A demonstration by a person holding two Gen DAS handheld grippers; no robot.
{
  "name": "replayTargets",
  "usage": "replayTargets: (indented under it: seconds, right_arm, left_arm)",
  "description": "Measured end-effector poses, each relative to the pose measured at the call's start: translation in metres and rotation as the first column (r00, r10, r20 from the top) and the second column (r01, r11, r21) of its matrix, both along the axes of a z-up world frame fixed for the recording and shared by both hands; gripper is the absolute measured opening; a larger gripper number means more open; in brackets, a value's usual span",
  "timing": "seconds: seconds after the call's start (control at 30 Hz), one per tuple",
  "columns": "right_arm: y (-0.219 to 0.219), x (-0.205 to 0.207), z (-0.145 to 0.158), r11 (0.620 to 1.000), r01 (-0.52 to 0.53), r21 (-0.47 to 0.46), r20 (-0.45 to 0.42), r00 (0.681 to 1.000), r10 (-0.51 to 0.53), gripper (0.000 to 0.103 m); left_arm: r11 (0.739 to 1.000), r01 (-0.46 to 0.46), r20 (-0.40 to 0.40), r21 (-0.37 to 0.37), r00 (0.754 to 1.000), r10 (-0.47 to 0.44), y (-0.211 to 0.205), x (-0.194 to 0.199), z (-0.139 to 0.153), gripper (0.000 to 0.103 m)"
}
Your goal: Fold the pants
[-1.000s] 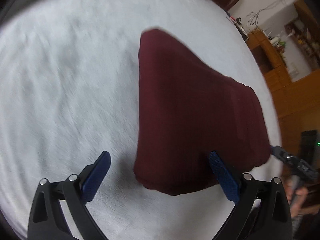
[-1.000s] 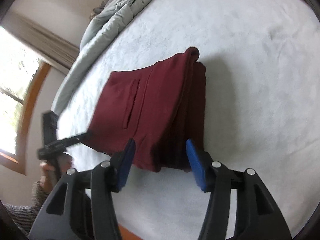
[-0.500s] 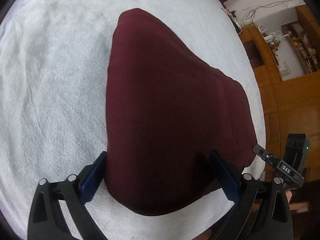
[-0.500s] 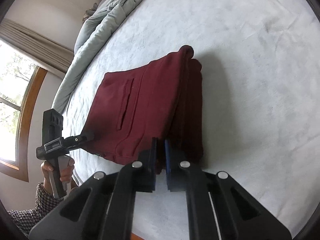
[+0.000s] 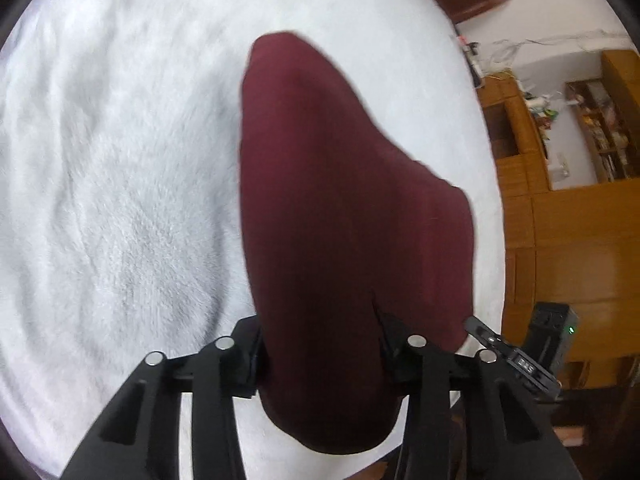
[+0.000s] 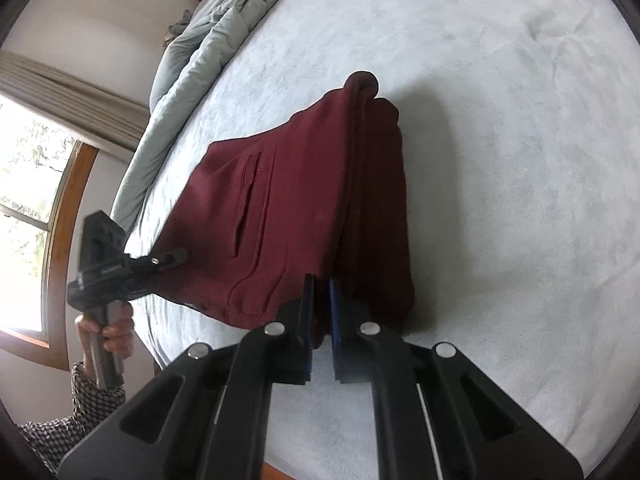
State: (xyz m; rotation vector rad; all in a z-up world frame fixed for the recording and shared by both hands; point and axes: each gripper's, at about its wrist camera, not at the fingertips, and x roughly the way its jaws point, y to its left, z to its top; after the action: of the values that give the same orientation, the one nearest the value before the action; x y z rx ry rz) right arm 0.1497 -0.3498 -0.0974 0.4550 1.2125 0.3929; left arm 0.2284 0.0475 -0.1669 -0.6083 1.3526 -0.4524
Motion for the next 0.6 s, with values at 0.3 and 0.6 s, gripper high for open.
replayTargets:
  seconds: [0.3,0.6]
  right_arm:
    - [0.003,0.002,-0.014,1.0,0.001,-0.01,-0.028,1.0,-0.001,0.007]
    - [0.001,-0.005,0.016,0.998,0.028,-0.059,0.026,0.999,-0.026,0.005]
  left_arm:
    - [0.96,0.045,0.081,0.275,0.994,-0.07,-0.027,-0.006,-0.024,0.086]
    - [0.95,0.065,0.122,0.306,0.987,-0.107,-0.06,-0.007,0.009,0.099]
